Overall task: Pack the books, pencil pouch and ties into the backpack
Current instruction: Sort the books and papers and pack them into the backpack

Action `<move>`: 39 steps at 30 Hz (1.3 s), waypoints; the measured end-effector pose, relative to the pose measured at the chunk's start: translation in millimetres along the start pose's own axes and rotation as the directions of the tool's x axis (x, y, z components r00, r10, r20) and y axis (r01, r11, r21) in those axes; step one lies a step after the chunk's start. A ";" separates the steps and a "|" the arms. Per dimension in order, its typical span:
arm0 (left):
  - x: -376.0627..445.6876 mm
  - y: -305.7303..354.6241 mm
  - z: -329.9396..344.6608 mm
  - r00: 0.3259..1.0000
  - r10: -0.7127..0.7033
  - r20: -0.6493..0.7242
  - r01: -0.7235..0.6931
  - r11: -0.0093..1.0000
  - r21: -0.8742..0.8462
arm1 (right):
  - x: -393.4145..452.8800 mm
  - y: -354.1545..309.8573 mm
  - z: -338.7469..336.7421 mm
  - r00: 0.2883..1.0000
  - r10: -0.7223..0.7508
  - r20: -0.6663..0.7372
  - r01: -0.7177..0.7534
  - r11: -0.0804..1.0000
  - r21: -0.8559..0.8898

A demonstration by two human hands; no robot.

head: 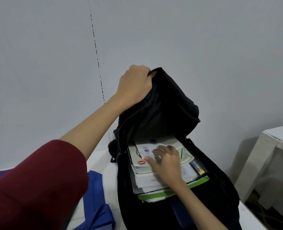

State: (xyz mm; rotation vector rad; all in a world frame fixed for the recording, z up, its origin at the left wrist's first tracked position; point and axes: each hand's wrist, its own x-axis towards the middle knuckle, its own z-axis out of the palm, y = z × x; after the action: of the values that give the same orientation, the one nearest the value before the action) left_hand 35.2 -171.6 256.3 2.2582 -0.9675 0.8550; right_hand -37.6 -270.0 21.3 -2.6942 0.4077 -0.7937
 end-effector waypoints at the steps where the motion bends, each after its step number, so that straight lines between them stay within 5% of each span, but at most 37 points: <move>1: -0.4 0.4 0.8 1.000 -0.003 0.000 0.003 1.000 0.003 | -1.9 7.1 -0.2 0.996 -0.001 -0.084 0.000 1.000 -0.013; 3: -0.8 1.4 2.5 1.000 -0.009 0.002 0.009 1.000 0.008 | -3.4 13.2 -1.1 0.989 -0.028 -0.148 0.017 0.997 -0.075; 8: -7.6 4.4 5.6 1.000 -0.006 0.010 0.006 1.000 0.017 | -2.3 6.0 -4.7 0.998 0.009 -0.054 -0.012 0.999 -0.053; 10: -13.5 4.1 5.7 1.000 -0.020 0.023 0.019 1.000 0.020 | -11.8 4.6 -9.7 0.987 -0.028 -0.159 0.023 0.999 -0.035; 15: -58.9 -10.4 9.2 0.982 -0.081 0.168 0.100 0.989 -0.106 | -36.1 -20.9 -42.2 0.748 -0.141 -0.648 0.248 0.966 0.076; 19: -128.4 -37.0 3.7 0.896 -0.090 0.435 0.220 0.941 -0.258 | -44.5 -55.4 -69.7 0.649 -0.170 -0.742 0.381 0.916 0.124; 22: -201.9 -63.6 -11.6 0.707 -0.120 0.697 0.469 0.817 -0.336 | -53.9 -75.3 -57.9 0.743 -0.176 -0.645 0.357 0.921 0.159; 24: -256.4 -89.2 -29.8 0.667 -0.186 0.722 0.578 0.741 -0.343 | -65.5 -95.7 -38.7 0.794 -0.193 -0.577 0.370 0.906 0.205; 30: -387.9 -189.0 -123.9 0.619 -0.680 0.393 0.785 0.550 -0.285 | -103.4 -211.1 24.9 0.869 -0.428 -0.250 0.493 0.793 0.358; 33: -444.1 -237.9 -176.9 0.485 -0.859 0.162 0.858 0.432 -0.278 | -133.3 -295.4 65.8 0.829 -0.553 -0.080 0.525 0.722 0.450; 35: -482.7 -270.4 -212.6 0.451 -0.889 0.077 0.892 0.444 -0.091 | -155.4 -353.7 87.7 0.769 -0.625 0.133 0.518 0.731 0.444; 37: -513.6 -297.7 -235.1 0.446 -0.894 0.041 0.885 0.448 0.124 | -169.3 -390.0 100.9 0.680 -0.583 0.445 0.430 0.809 0.401; 39: -542.2 -321.1 -258.9 0.395 -0.918 0.038 0.857 0.383 0.345 | -182.8 -422.5 117.3 0.622 -0.515 0.589 0.373 0.857 0.355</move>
State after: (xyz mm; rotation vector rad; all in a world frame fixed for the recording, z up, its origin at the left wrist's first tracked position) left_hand -99.7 429.2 -35.3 2.6162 0.4615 0.1986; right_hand -41.9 204.1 -6.7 -2.6643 -0.5201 0.0995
